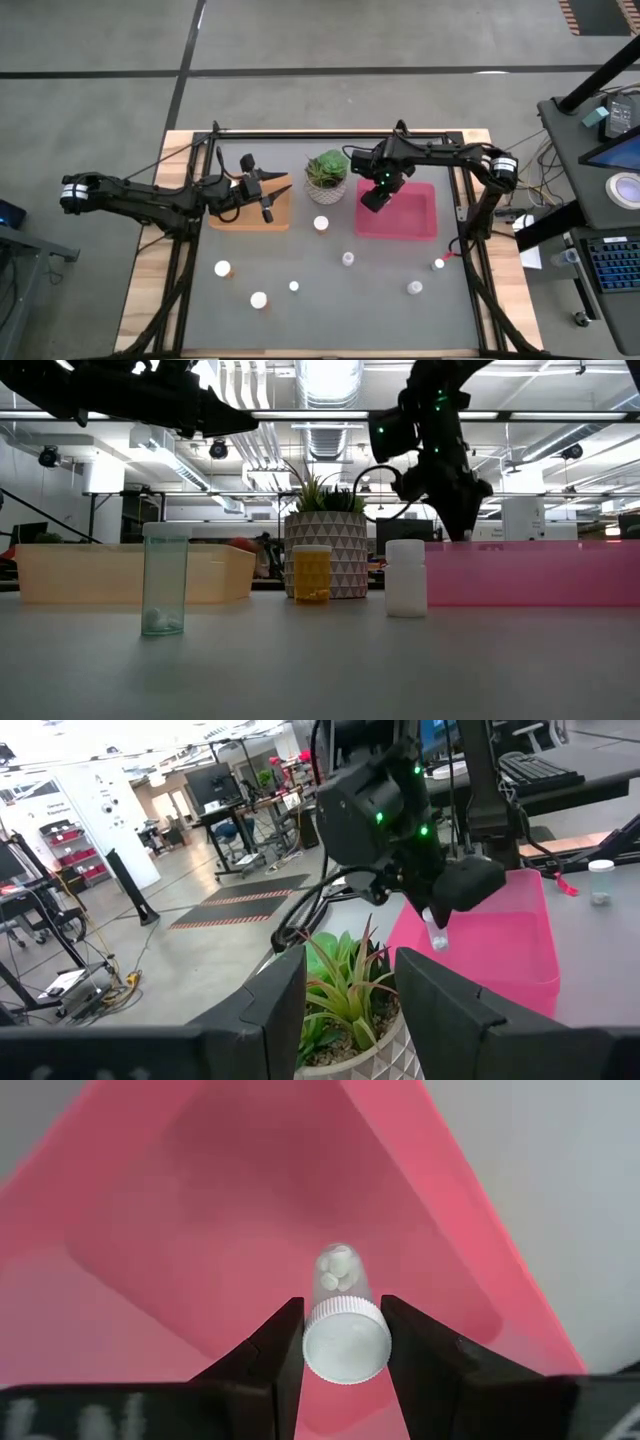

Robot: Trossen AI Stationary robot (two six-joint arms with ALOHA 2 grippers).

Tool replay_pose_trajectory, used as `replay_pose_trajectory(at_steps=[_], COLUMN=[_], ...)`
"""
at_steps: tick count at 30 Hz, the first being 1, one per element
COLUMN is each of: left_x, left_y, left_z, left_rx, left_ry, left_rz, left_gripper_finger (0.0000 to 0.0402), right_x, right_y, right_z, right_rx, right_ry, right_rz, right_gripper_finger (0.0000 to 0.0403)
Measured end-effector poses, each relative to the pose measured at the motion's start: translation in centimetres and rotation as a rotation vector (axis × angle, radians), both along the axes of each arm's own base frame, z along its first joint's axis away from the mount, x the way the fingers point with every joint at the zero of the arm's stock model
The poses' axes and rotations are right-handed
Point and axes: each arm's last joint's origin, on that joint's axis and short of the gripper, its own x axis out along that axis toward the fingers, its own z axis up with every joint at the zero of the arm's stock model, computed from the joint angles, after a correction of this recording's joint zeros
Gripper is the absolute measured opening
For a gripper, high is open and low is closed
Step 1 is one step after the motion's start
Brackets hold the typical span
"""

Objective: Pick and place medicine bottles into bin by pill shape (circle, oval)
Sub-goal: Put the middle small blue pill bottle in the pink bin

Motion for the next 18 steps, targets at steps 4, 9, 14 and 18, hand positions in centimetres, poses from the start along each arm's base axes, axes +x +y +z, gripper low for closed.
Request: replay_pose_trajectory(at_steps=[4,9,14,18], left_x=[0.0,0.0,0.0,0.0], left_y=[0.0,0.0,0.0,0.0], left_z=[0.0,0.0,0.0,0.0], left_rx=[0.000,0.000,0.000,0.000], left_ry=[0.000,0.000,0.000,0.000], left_rz=[0.000,0.000,0.000,0.000], left_gripper_finger=[0.0140,0.0140,0.0140,0.0140], right_x=[-0.3,-0.3,-0.2,-0.2], right_y=[-0.4,-0.5,-0.5,-0.5], right_z=[-1.1,-1.8,-2.3,-2.6], right_rx=[-0.003,-0.010,-0.017,-0.021], right_ry=[-0.011,-0.031,-0.050,-0.061], right_rz=[-0.005,-0.004,0.001,0.004], right_gripper_finger=[0.0118,0.0118,0.0118,0.0118])
